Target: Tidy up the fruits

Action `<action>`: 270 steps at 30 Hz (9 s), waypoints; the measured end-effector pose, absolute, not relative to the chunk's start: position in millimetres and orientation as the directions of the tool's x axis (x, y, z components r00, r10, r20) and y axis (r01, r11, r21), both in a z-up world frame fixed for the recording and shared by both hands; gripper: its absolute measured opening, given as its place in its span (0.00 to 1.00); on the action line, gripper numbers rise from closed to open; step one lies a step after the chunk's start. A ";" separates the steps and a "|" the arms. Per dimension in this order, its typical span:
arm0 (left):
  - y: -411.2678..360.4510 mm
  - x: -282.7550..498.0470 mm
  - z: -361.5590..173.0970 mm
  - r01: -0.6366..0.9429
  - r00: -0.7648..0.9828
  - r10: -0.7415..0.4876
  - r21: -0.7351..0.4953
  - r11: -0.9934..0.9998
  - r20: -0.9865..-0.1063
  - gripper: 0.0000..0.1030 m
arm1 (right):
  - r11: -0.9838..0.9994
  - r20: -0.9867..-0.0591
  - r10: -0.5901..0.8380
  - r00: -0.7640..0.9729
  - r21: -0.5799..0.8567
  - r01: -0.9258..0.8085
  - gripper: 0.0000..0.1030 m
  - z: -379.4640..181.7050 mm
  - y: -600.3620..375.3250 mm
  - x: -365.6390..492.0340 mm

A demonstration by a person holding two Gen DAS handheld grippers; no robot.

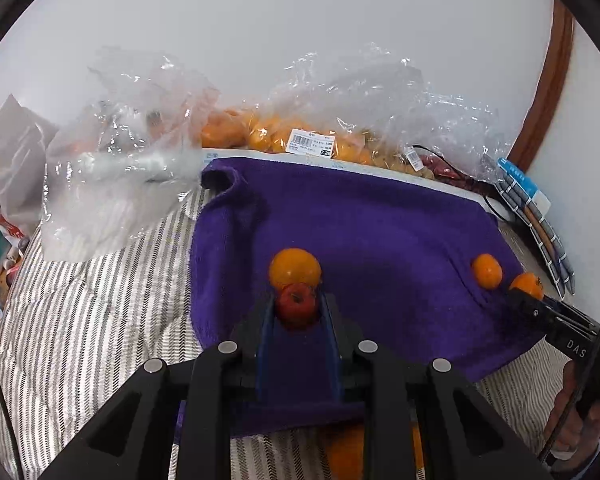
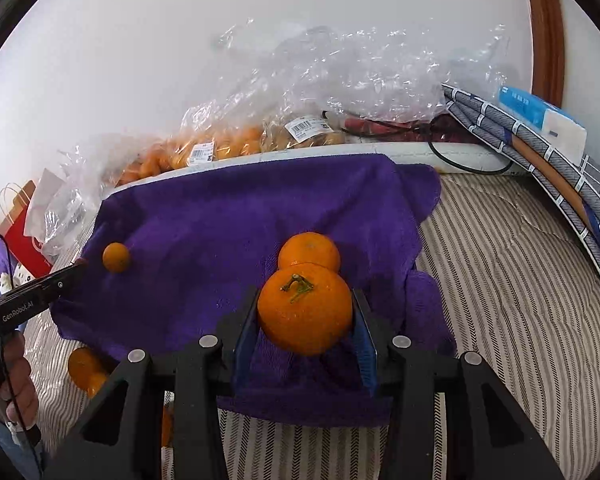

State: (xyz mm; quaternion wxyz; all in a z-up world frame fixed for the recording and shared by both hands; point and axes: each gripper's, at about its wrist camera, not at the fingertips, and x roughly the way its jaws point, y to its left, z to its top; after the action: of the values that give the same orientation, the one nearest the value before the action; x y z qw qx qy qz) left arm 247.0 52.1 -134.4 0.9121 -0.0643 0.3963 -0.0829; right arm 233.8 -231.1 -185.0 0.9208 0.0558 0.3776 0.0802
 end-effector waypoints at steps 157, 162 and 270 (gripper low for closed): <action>44.8 147.8 -122.0 0.170 0.812 -0.226 -0.152 0.974 -0.539 0.38 | 0.977 -0.598 0.196 0.777 0.190 -0.099 0.31 -191.4 -231.6 104.0; 51.6 148.7 -89.7 0.172 0.803 -0.249 -0.189 0.967 -0.542 0.38 | 0.979 -0.592 0.197 0.781 0.162 -0.123 0.31 -165.8 -228.9 111.1; 28.2 238.6 -138.8 0.208 0.728 -0.306 -0.228 0.951 -0.614 0.47 | 0.980 -0.551 0.151 0.821 0.194 -0.050 0.44 -157.9 -250.8 190.9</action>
State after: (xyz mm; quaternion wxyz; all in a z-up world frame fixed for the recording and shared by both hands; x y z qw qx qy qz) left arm 238.6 28.2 -138.8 0.9266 -0.0720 0.3420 -0.1386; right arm 190.9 -250.8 -157.9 0.9504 0.0856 0.2944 0.0527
